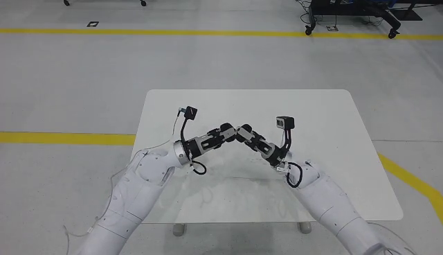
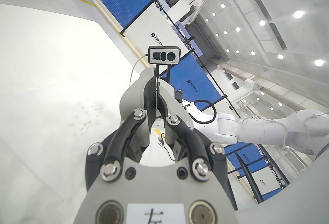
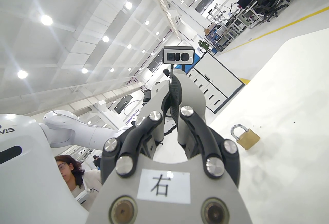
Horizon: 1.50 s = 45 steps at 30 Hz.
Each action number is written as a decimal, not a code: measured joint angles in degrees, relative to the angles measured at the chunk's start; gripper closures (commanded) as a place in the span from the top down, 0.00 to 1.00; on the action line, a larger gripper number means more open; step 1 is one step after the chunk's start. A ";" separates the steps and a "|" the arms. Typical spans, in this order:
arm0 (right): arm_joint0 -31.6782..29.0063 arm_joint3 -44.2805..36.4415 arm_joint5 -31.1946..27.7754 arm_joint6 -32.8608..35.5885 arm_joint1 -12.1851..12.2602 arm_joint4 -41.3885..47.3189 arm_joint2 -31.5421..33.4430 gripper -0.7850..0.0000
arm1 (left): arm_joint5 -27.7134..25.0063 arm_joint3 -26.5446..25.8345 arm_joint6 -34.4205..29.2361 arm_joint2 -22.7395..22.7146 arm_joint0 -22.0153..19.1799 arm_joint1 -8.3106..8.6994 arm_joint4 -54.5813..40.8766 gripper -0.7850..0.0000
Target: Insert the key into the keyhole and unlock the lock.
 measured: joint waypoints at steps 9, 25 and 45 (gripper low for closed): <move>-0.11 0.00 0.00 0.75 -0.23 0.89 0.30 1.00 | -0.55 -0.06 0.80 -0.65 -0.08 0.15 0.64 0.00; -1.79 -6.38 -0.01 0.00 2.74 -34.64 10.31 0.94 | -2.70 0.69 -8.54 -0.80 -1.81 0.90 -1.27 0.00; -6.38 -12.70 3.85 6.93 5.31 -31.27 13.56 0.29 | -4.50 -0.20 -5.98 2.02 -2.32 1.29 13.69 0.00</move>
